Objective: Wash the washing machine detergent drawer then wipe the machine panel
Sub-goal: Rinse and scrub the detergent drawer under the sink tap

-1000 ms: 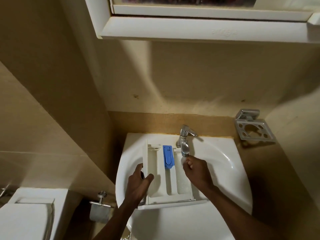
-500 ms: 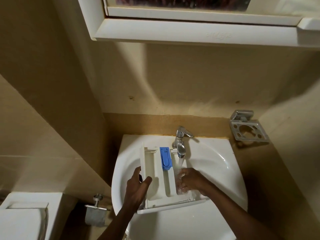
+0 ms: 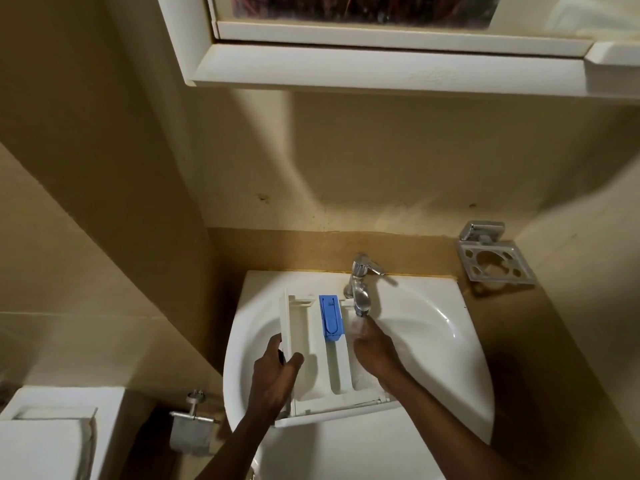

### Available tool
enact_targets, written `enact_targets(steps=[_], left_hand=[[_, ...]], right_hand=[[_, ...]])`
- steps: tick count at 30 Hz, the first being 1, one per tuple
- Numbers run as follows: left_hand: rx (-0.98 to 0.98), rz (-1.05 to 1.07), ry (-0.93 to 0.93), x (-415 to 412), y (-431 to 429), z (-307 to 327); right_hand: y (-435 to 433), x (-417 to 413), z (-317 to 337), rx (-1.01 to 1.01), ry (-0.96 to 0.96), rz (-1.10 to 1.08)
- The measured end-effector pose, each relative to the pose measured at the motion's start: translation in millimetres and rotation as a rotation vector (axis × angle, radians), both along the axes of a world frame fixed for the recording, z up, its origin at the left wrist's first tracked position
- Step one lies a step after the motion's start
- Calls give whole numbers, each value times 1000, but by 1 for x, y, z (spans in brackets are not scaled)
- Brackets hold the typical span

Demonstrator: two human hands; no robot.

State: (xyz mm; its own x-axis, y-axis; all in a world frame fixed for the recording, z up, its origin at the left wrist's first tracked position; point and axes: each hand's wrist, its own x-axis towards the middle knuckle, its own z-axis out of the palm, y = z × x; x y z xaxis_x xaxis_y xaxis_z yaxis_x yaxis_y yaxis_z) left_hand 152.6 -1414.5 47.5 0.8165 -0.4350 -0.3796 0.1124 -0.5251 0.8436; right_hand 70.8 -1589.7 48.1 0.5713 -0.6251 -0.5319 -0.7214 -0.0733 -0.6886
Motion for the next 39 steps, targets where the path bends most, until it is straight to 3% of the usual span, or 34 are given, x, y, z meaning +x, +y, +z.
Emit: enact_targets(steps=[5, 9, 13, 16, 19, 22, 24, 28, 32, 35, 39], left_hand=[[1, 17, -9, -4, 0, -2], [-5, 25, -3, -5, 1, -2], [6, 12, -6, -6, -1, -1], [9, 7, -7, -6, -1, 0], [13, 16, -11, -5, 1, -3], [10, 11, 6, -5, 0, -5], [10, 8, 3, -7, -2, -5], [13, 39, 10, -11, -7, -4], [10, 49, 21, -16, -8, -2], [-19, 56, 69, -21, -8, -5], [-66, 23, 155, -32, -11, -7]], right_hand=[[10, -3, -2, 110, -69, 284], [-10, -20, -4, 175, 63, 152], [-3, 3, 15, -144, 82, 115], [10, 9, 15, -69, -28, 77], [19, -12, 6, 84, 84, 277], [-1, -31, 13, 181, 141, 280], [-18, -32, 16, 86, 84, 180], [-18, -24, 12, -303, 65, 52], [-18, -30, 1, -341, 32, 10], [-26, -36, -8, -242, 174, 125], [-28, -45, -17, -300, 302, 228]])
